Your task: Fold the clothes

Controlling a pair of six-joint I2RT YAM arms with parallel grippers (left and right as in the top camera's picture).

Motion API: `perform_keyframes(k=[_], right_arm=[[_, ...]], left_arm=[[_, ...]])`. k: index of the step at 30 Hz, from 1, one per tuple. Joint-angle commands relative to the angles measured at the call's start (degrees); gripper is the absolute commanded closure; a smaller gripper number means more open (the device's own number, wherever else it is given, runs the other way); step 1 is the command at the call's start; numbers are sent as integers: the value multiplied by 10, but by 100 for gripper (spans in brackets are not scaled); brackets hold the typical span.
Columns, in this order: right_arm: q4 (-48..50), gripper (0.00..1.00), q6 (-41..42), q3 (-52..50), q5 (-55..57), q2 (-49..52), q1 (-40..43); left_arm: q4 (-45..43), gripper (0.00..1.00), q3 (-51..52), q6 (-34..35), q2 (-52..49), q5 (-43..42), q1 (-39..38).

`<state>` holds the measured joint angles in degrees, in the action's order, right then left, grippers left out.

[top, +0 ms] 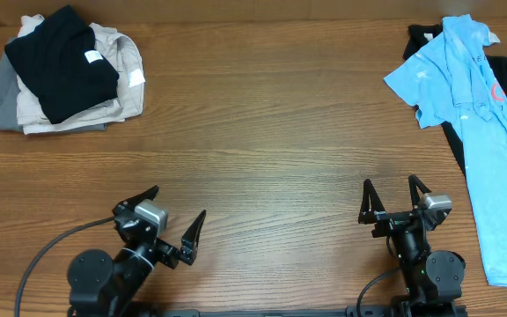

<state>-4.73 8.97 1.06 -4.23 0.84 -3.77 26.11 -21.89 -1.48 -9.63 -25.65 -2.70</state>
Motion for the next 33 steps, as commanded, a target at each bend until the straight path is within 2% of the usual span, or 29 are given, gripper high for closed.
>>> perform_keyframes(k=[1,4,7,12,19,24,28,33], right_arm=[[3,0,-3,-6,-1,-7,3],[3,0,-3,-6,-1,-7,3],[3,0,-3,-6,-1,-7,3],[3,0,-3,-6,-1,-7,3],[3,0,-3,-6,-1,-7,3],[3,0,-3,-6,-1,-7,3],[3,0,-3,-6,-1,-7,3],[3,0,-3,-6,-1,-7,3]], left_arm=[[-21,0,45,4,23,9,-3],[-36,0,68,10,28,27,-3],[-36,0,87,38,35,78,-3],[-44,0,125,43,60,141,-3],[-123,0,173,42,94,144,-3],[-170,0,190,42,94,187,-3],[-250,0,217,40,94,199,-3],[-259,0,216,13,94,212,-3]])
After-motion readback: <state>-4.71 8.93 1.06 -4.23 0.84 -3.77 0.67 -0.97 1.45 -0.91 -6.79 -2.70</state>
